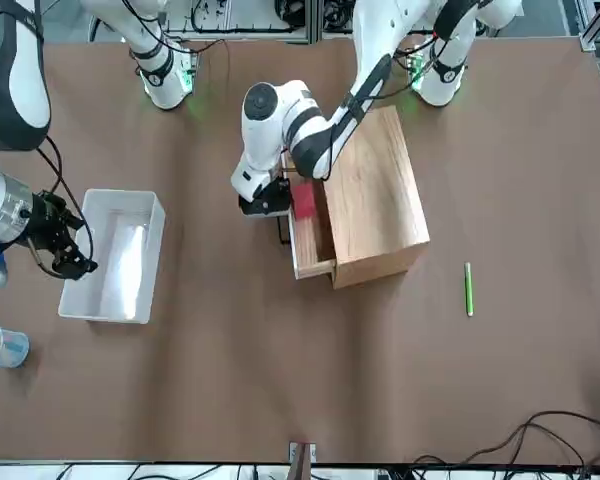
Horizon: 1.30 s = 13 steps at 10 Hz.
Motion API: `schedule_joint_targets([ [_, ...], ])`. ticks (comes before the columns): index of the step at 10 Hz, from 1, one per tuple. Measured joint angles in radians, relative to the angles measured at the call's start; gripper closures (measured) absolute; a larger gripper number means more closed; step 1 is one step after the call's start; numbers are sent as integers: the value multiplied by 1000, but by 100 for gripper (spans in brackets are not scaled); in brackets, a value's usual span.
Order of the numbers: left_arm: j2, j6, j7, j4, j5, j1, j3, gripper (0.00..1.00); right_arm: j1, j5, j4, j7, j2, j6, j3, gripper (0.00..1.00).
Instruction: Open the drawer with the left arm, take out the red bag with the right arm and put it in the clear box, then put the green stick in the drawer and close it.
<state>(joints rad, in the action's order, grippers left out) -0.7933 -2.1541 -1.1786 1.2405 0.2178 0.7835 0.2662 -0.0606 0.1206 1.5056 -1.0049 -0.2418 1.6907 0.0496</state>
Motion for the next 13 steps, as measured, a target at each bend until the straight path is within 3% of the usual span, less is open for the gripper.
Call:
schedule_joint_targets([
  [1, -1, 1, 0, 1, 0, -1, -3, 14, 0, 0, 0, 0, 0, 0, 0, 0],
  [3, 6, 23, 0, 1, -8, -7, -10, 46, 0, 0, 0, 0, -1, 0, 0, 0],
  [4, 7, 30, 0, 1, -11, -9, -10, 52, 0, 0, 0, 0, -1, 0, 0, 0],
  [9, 8, -2, -4, -3, -26, 3, 2, 57, 0, 0, 0, 0, -1, 0, 0, 0],
  [13, 26, 7, -5, -15, -55, 7, 18, 52, 0, 0, 0, 0, -1, 0, 0, 0],
])
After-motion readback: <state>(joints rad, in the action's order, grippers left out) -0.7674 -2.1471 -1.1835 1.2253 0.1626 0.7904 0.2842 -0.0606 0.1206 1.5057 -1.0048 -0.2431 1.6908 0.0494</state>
